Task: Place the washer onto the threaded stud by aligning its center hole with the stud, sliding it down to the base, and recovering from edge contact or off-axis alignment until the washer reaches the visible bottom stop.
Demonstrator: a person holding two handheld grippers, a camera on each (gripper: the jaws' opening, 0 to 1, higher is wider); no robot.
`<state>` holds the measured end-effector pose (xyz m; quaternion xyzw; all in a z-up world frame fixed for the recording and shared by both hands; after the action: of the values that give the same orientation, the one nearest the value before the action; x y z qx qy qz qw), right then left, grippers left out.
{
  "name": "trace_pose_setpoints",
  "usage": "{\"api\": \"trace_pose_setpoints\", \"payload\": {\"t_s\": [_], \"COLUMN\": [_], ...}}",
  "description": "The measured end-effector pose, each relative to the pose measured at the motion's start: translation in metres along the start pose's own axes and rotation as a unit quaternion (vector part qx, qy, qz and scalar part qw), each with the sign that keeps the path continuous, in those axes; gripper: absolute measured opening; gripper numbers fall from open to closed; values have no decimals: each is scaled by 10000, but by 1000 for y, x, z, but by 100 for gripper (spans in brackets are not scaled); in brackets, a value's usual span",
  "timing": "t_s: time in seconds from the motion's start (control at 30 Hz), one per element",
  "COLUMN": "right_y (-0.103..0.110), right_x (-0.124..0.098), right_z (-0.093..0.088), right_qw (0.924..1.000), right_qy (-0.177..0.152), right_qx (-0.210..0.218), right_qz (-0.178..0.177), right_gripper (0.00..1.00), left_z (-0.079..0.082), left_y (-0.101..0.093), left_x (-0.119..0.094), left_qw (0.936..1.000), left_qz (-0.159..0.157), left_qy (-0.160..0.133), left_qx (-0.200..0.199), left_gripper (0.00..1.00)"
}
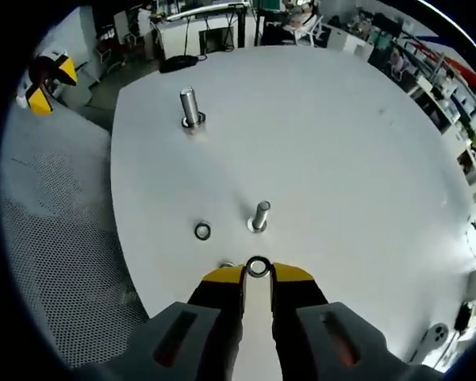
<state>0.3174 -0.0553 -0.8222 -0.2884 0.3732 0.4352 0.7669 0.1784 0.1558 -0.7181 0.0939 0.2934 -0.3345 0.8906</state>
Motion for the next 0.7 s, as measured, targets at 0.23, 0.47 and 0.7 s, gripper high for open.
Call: {"api": "trace_pose_setpoints", "payload": {"t_s": [0.23, 0.47, 0.7], "right_y": [-4, -5, -6], "right_x": [-3, -9, -7], "right_z": [17, 28, 40], "right_qw": [9997, 9993, 9989], "right_qy": [-231, -370, -443], "right_qx": [54, 5, -124], "right_qz": [-55, -51, -14], "right_gripper": [14, 14, 14], "left_z": [1, -2, -3], "left_y": [0, -1, -2], "left_x": [0, 1, 1], "left_qw": [10000, 10000, 9999], "left_qz": [19, 4, -17], "left_qy": [-21, 64, 116], "left_qx": [10, 47, 57], "left_gripper": [23, 23, 23]}}
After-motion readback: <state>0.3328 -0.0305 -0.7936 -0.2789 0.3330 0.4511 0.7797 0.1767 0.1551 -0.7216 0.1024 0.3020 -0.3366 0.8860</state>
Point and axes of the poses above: the point that each gripper's makers call its tool centre point, and the gripper's own axes: x roughly forward along the fingers, y roughly to its left, z roughly out of its top, the point moved 1 cm from there along -x, roughly backward along the fingers, and after that the axes turned 7 degrees about -y, right-handed, at the moved point
